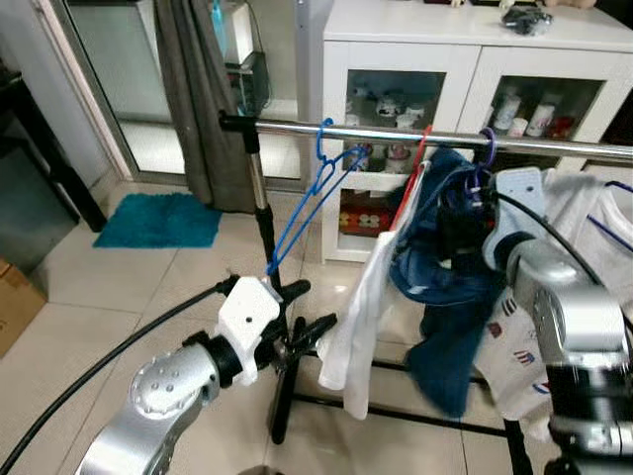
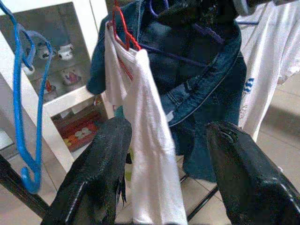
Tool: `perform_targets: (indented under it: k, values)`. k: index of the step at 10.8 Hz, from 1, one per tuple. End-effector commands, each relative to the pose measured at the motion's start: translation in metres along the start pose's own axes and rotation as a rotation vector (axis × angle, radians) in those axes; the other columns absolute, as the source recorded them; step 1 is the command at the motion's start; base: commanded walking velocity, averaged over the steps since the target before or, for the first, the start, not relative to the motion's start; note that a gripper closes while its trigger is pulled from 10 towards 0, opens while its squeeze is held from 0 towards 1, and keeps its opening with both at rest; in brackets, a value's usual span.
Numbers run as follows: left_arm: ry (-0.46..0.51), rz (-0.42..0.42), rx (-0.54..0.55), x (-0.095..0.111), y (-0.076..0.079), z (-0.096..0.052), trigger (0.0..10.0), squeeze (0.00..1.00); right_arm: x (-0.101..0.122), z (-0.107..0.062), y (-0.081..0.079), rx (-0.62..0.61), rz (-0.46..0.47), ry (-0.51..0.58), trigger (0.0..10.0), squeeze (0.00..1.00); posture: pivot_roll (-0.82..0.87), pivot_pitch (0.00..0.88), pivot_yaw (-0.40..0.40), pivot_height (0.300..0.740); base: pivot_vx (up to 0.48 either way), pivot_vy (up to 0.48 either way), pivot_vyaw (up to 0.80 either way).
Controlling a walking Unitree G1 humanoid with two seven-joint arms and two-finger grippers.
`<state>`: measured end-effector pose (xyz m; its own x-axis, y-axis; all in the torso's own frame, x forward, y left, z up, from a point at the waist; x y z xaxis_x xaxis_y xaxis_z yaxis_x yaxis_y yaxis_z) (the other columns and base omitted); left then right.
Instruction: Hang hanger
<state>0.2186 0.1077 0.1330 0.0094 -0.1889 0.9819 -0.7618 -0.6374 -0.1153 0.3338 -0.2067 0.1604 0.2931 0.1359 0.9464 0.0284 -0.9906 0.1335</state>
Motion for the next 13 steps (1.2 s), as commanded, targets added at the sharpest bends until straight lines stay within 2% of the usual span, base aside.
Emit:
perform_targets:
  k: [1,3,7,10,12,13]
  values:
    - [-0.014,0.003,-0.009,-0.001,-0.001,0.000,10.0,0.00,0.003,0.003,0.009,-0.030,-0.002,0.010,10.0,0.00,-0.13,0.000,0.052,0.740,0.000,0.000,0.00]
    - [-0.019,0.006,-0.013,-0.002,-0.001,0.000,10.0,0.00,0.001,0.012,0.010,-0.006,0.001,0.004,10.0,0.00,-0.13,0.000,0.050,0.740,0.000,0.000,0.00]
    - [-0.019,0.009,-0.014,-0.002,-0.001,0.002,10.0,0.00,0.012,0.029,0.008,0.065,-0.036,0.045,10.0,0.00,-0.13,0.000,0.041,0.740,0.000,0.000,0.00]
    - [-0.019,0.011,-0.008,-0.003,0.000,0.002,10.0,0.00,0.027,0.039,0.019,0.026,-0.077,0.122,10.0,0.00,-0.13,0.000,0.033,0.740,0.000,0.000,0.00]
    - [-0.020,0.015,-0.005,-0.004,0.000,0.002,10.0,0.00,0.031,0.043,0.019,0.037,-0.169,0.143,10.0,0.00,-0.13,0.000,0.026,0.740,0.000,0.000,0.00]
    - [-0.020,0.016,-0.004,-0.004,0.000,0.001,10.0,0.00,0.031,0.044,0.023,0.030,-0.175,0.141,10.0,0.00,-0.13,0.000,0.025,0.740,0.000,0.000,0.00]
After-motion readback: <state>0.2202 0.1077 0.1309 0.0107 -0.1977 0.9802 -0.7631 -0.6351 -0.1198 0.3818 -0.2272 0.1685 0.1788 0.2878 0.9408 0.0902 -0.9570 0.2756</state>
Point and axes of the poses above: a point about 5 cm out from each wrist's last joint towards the gripper, its own z axis pointing out of the wrist towards the gripper, its own x axis along the axis of the wrist's last joint, y = z × x, the point moved 1 cm from there along z, pointing out of the wrist towards the gripper, and after that the axes turned 1 degree about z, right-handed, at the moved point
